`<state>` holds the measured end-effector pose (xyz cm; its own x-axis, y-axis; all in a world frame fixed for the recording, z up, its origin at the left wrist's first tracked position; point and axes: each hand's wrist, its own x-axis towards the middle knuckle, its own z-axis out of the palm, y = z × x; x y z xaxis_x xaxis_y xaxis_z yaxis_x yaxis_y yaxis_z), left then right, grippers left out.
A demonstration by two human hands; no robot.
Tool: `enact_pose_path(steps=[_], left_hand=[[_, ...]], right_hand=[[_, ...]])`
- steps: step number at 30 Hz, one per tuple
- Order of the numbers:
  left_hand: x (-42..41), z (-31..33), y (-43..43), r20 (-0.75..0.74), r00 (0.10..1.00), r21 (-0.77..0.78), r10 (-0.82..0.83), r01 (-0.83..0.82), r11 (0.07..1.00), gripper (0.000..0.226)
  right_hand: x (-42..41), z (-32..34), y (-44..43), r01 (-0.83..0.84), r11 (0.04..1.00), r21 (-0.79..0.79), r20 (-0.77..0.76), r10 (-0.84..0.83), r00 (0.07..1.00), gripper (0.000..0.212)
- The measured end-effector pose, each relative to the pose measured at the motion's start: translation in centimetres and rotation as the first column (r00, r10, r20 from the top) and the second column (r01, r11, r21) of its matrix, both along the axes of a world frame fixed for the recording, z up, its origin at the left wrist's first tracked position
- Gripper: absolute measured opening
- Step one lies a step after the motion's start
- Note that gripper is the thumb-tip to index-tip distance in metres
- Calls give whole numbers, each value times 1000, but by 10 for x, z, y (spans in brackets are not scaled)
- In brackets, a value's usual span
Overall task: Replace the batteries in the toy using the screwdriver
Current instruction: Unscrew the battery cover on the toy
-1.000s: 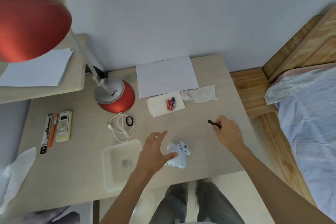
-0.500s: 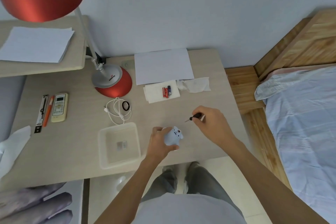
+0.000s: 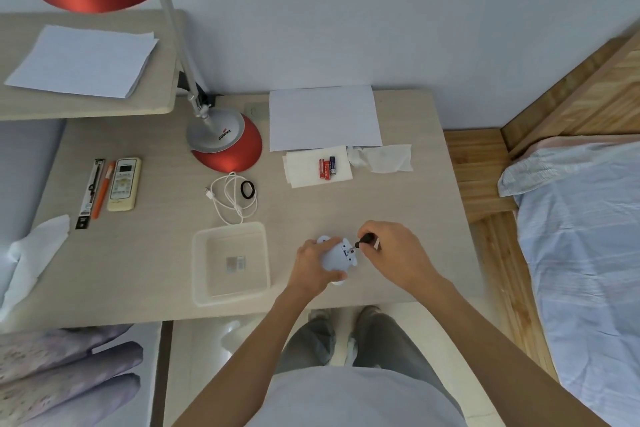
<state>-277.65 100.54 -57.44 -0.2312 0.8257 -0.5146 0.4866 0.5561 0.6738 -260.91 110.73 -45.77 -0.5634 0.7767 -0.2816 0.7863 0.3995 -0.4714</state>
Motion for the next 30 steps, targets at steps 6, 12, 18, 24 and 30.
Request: enact_pose_path(steps=[6,12,18,24,30], left_hand=[[2,1,5,-9,1000,-11,-19,19,1000,83],[1,1,10,41,999,-12,-20,20,1000,83],[-4,4,16,95,995,-11,-9,10,1000,82],[-6,7,16,110,994,-10,-20,21,1000,82],[-6,8,16,106,994,-13,-25,26,1000,82]], right_hand=[[5,-10,0,1,1000,-1,26,-1,1000,11],[9,-14,5,-37,999,10,149,35,988,14],[14,-16,7,-86,994,68,294,62,954,38],[20,-20,1,-147,984,101,193,125,973,17],[22,-24,-4,-133,990,51,211,119,970,15]])
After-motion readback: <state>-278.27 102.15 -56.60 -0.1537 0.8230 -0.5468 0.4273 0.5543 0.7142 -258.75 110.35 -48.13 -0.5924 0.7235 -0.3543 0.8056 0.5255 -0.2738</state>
